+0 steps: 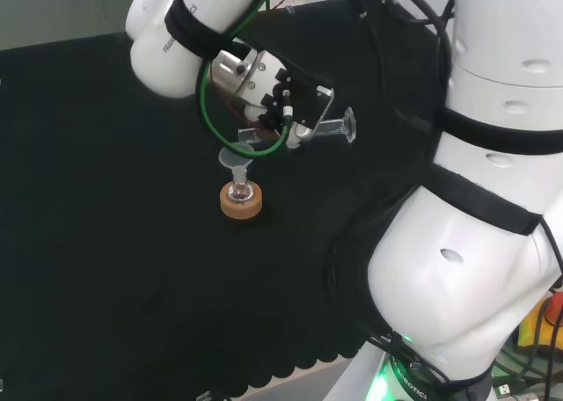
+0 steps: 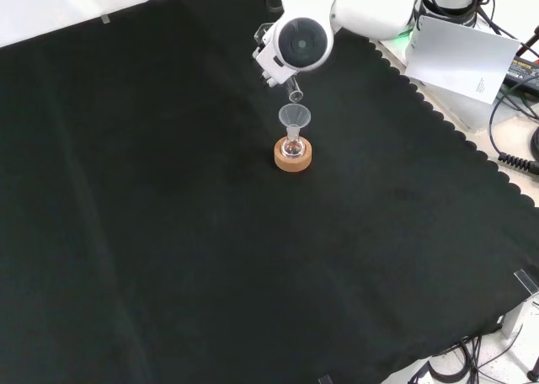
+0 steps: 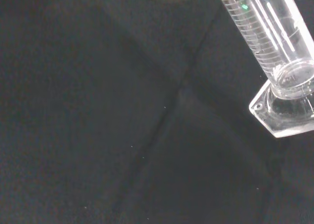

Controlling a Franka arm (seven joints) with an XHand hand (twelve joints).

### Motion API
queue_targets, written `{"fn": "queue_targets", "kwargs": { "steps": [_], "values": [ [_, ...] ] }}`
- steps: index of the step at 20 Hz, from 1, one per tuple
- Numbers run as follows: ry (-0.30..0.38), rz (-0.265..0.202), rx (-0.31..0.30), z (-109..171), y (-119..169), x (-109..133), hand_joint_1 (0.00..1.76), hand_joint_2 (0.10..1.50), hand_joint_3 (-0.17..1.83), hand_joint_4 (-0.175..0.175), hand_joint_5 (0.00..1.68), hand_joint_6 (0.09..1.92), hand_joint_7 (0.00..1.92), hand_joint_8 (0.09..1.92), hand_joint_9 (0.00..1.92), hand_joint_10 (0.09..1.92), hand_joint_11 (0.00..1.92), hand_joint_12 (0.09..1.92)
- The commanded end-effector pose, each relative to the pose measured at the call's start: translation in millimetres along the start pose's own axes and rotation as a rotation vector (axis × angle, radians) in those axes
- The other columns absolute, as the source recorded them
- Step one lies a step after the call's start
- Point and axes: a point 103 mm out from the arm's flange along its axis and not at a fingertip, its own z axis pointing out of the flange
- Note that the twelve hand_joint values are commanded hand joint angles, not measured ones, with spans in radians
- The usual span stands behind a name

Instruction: Pour the water from the graduated cylinder into the round-bottom flask.

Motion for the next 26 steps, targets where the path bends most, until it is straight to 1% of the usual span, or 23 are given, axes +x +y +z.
{"fn": "queue_targets", "kwargs": {
  "steps": [1,3,5,7,9,13,15,16,17,19,21,25,26],
  "values": [
    [0.179,-0.026,-0.047,6,-7,-15,1.27,1.10,0.00,-0.175,0.98,0.99,1.02,0.97,1.43,0.09,1.05,0.86],
    [0.222,-0.034,-0.067,9,-8,-19,1.27,1.10,0.00,-0.175,0.98,0.99,1.02,0.97,1.43,0.09,1.05,0.86],
    [0.264,-0.047,-0.105,9,-11,-23,1.27,1.11,0.00,-0.175,0.98,0.99,1.02,0.97,1.43,0.09,1.05,0.86],
    [0.339,-0.072,-0.151,13,-12,-31,1.27,1.11,0.00,-0.175,0.98,0.99,1.02,0.97,1.43,0.09,1.05,0.86],
    [0.411,-0.088,-0.200,17,-13,-39,1.27,1.11,0.00,-0.175,0.98,0.99,1.02,0.97,1.43,0.09,1.05,0.86],
    [0.517,-0.117,-0.265,27,-12,-52,1.27,1.11,0.00,-0.175,0.98,0.99,1.02,0.98,1.43,0.09,1.05,0.86],
    [0.544,-0.126,-0.280,31,-10,-56,1.26,1.11,0.00,-0.175,0.98,0.99,1.02,0.98,1.43,0.09,1.05,0.86],
    [0.555,-0.128,-0.293,32,-9,-57,1.26,1.11,0.00,-0.175,0.98,0.99,1.02,0.98,1.43,0.09,1.05,0.86],
    [0.583,-0.135,-0.314,34,-8,-59,1.26,1.11,0.00,-0.175,0.98,1.00,1.02,0.98,1.43,0.09,1.05,0.86],
    [0.607,-0.139,-0.332,35,-5,-61,1.26,1.11,0.00,-0.175,0.98,1.00,1.02,0.98,1.43,0.09,1.05,0.86],
    [0.611,-0.150,-0.345,35,-2,-60,1.26,1.11,0.00,-0.175,0.97,1.00,1.02,0.98,1.43,0.09,1.05,0.86],
    [0.621,-0.150,-0.384,33,6,-59,1.26,1.11,0.00,-0.175,0.97,1.00,1.02,0.98,1.43,0.09,1.05,0.86],
    [0.628,-0.157,-0.392,33,8,-58,1.26,1.11,0.00,-0.175,0.97,1.00,1.02,0.98,1.43,0.09,1.05,0.86]
  ]
}}
